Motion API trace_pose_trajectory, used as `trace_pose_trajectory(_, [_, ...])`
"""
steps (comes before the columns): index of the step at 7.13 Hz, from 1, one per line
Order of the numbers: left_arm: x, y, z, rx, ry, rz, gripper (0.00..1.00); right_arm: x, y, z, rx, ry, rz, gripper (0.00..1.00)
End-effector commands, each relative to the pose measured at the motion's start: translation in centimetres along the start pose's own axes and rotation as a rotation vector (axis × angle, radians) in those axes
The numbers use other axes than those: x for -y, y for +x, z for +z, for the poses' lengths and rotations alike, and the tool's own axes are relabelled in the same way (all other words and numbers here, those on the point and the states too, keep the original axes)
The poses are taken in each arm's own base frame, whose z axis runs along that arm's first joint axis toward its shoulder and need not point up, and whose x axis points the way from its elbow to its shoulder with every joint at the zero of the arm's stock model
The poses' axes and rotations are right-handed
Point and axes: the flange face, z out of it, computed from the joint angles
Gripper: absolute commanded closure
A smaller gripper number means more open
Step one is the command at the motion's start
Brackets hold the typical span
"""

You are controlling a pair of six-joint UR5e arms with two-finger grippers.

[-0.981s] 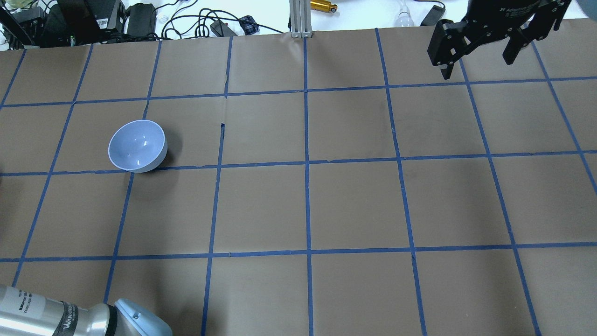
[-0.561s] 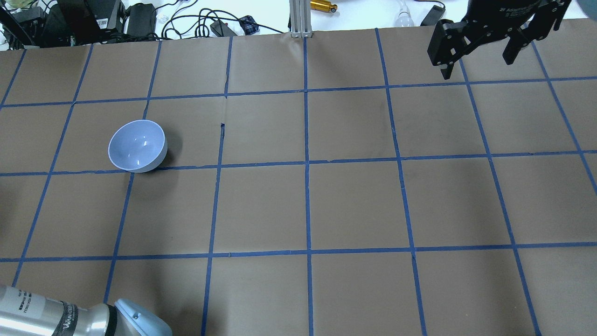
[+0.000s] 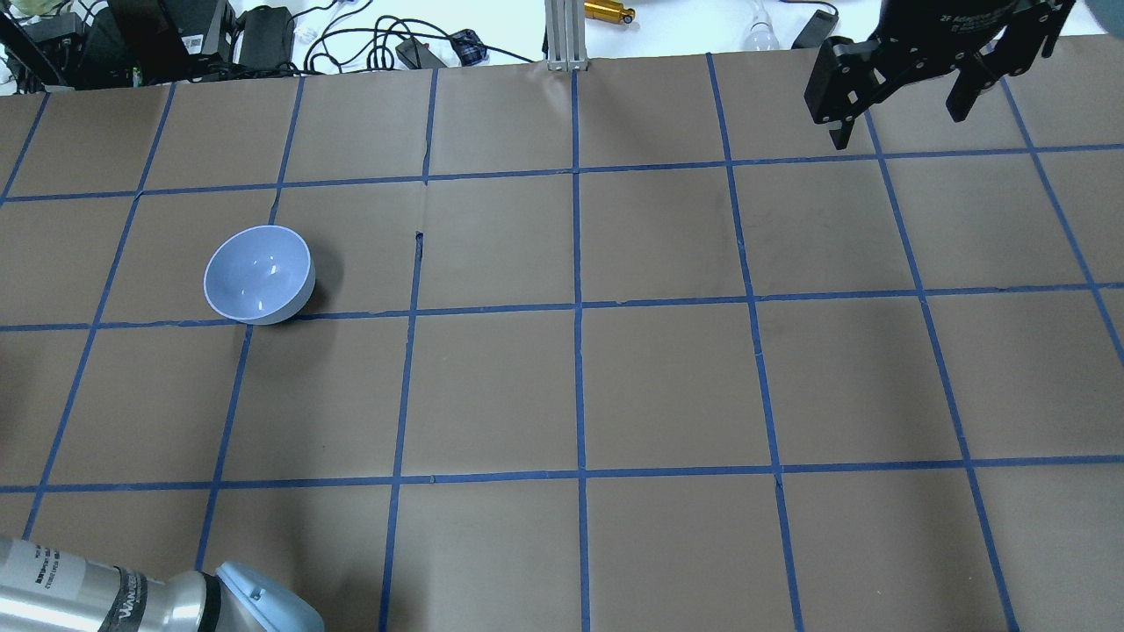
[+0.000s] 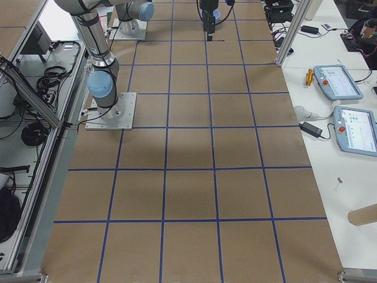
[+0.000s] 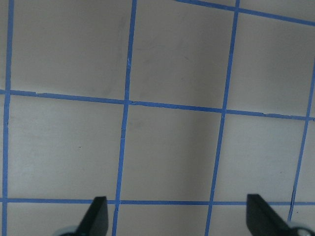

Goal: Stack green bowl on blue bowl
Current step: 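Grasp the rim of the mint-green bowl with the left gripper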

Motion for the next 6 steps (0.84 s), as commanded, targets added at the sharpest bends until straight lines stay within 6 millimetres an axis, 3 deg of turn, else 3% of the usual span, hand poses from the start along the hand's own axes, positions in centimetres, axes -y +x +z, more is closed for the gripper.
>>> trace_pose_trajectory(1, [0.2,0.1,-0.5,-0.016,-0.011,0.003,1.00,0.0,0.1,0.0,0.000,0.000,0.001,0.00])
trace_pose_trajectory(6, [2.0,-0.4,-3.8,0.001,-0.027,0.031,1.00,0.0,0.0,0.0,0.000,0.000,0.000,0.00])
